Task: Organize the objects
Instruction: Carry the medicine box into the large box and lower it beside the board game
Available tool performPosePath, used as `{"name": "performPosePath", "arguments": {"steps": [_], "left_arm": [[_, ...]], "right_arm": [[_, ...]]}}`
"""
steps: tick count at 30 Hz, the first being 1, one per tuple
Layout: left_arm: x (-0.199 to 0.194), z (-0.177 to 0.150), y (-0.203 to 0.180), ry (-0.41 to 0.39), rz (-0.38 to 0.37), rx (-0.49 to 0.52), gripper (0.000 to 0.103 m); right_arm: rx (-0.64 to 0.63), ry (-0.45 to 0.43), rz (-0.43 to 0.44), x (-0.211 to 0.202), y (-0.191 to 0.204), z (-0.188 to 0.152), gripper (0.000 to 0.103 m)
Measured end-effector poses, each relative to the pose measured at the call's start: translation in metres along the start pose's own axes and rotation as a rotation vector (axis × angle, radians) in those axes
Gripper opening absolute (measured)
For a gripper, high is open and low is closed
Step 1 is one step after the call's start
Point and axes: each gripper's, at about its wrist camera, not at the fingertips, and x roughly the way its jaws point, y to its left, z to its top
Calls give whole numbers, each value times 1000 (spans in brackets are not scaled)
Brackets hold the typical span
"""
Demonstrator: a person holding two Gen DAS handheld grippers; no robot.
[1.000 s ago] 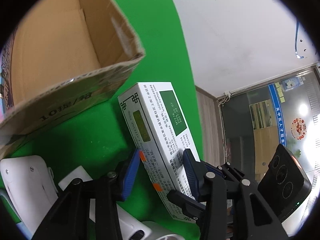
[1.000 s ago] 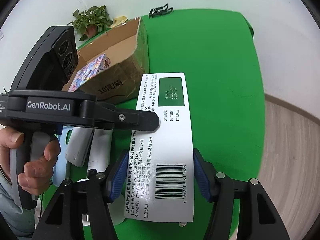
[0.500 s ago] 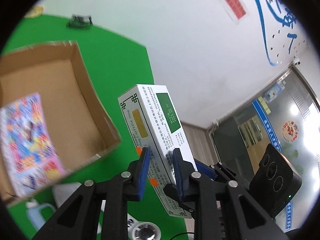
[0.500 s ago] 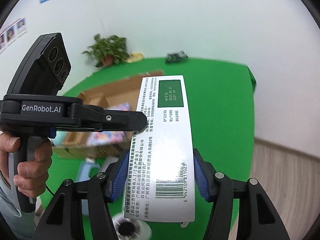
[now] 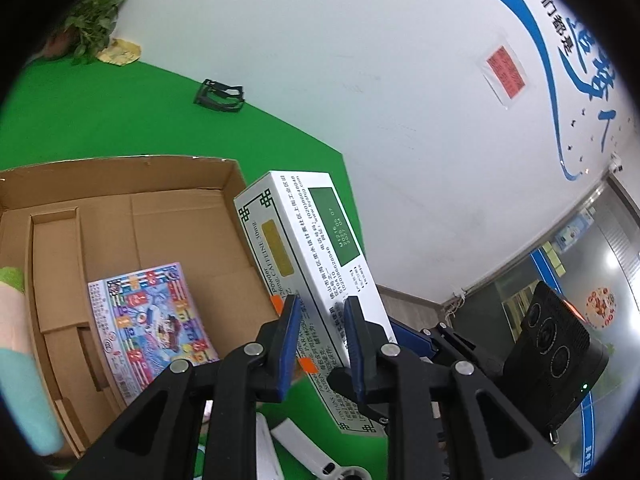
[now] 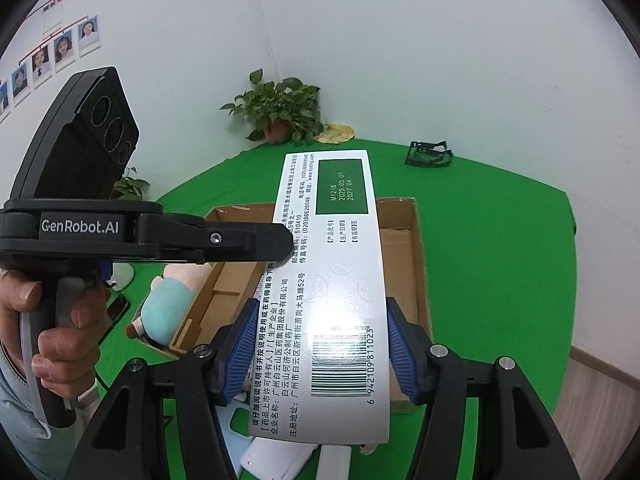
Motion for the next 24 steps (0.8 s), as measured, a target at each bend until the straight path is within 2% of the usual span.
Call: {"name": "performPosePath", "arguments": {"steps": [3, 6, 9, 10, 14, 24], "left_arm": [[11, 7, 22, 13, 11, -36, 21], [23, 13, 39, 33, 17, -66, 21], [39, 16, 56, 56, 23, -99, 21], [45, 16, 61, 65, 22, -112, 21], [70, 15, 82, 105, 17, -165, 21], [120, 1, 114, 206, 73, -257, 21]], "right_arm": [[-4, 31, 0, 28, 9, 10, 57], [27, 68, 25, 59, 9, 4, 57], [42, 105, 29, 83, -9, -9, 57], [47, 119, 27, 92, -17, -22, 57], [65, 169, 20, 128, -23, -38, 57], [99, 282, -10, 200, -50, -82, 57]]}}
